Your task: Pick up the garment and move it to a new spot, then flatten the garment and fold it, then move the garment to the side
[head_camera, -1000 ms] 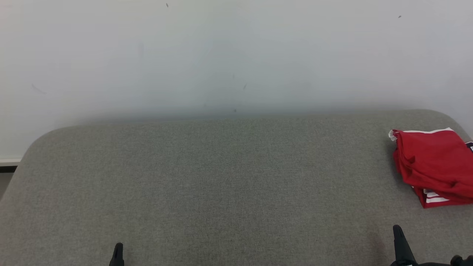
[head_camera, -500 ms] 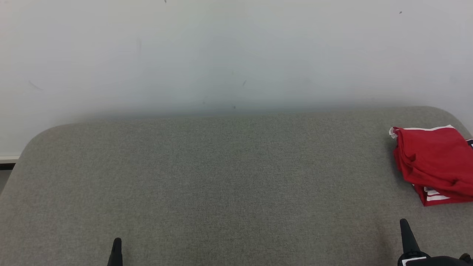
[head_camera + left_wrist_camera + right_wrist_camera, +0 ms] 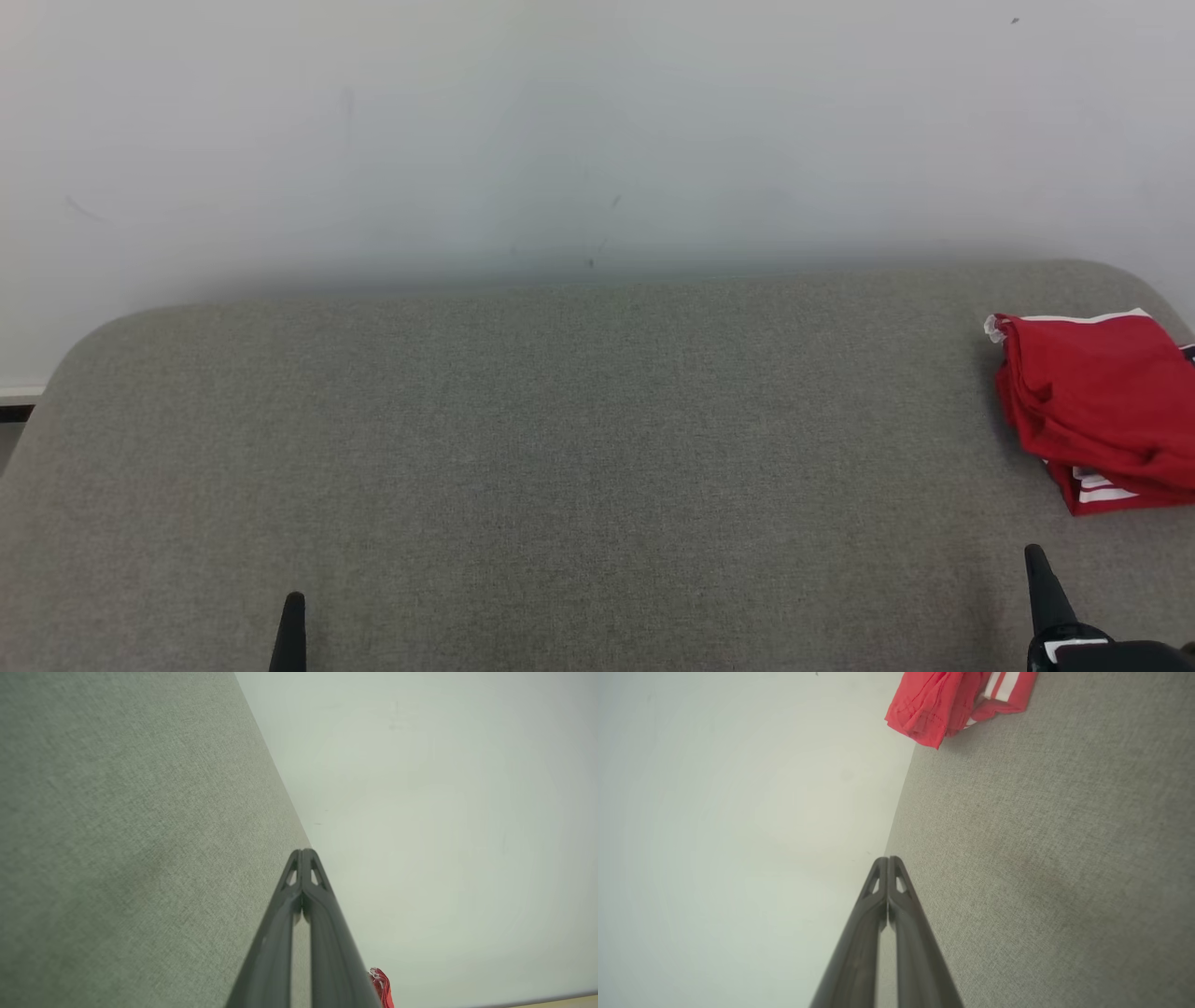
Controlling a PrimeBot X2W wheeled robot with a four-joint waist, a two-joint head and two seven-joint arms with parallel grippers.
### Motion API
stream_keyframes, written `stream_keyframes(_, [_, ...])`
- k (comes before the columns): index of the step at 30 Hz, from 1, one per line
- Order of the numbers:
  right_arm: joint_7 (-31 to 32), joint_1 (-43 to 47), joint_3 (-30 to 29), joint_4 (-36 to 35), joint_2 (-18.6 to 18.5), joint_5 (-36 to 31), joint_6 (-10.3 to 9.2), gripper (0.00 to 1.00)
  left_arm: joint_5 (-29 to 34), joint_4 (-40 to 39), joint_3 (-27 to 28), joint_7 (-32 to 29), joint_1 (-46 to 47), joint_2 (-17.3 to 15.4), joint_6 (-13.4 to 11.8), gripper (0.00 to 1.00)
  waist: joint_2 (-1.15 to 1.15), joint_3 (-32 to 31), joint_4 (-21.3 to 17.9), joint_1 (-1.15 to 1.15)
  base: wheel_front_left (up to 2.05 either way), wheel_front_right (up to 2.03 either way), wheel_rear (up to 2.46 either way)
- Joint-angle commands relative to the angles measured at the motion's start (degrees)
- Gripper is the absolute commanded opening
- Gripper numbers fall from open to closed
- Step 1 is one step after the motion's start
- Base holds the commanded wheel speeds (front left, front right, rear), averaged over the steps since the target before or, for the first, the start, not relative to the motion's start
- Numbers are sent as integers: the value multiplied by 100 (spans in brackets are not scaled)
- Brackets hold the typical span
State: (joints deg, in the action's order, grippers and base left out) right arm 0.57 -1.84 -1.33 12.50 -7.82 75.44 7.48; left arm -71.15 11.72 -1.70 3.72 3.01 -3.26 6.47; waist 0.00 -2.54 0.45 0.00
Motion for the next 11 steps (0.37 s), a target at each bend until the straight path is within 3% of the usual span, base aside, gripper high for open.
stream_keyframes(1, [43,-73,-49,-14,-32,151,2,0,-147,5,5,-30,136,-43,24,0,0,7,-2,0,0,0,0])
stream_keyframes(11, [180,-147,-185,15,-24,650,2,0,-690,108,5,-131,245,-46,51,0,0,60,-11,0,0,0,0])
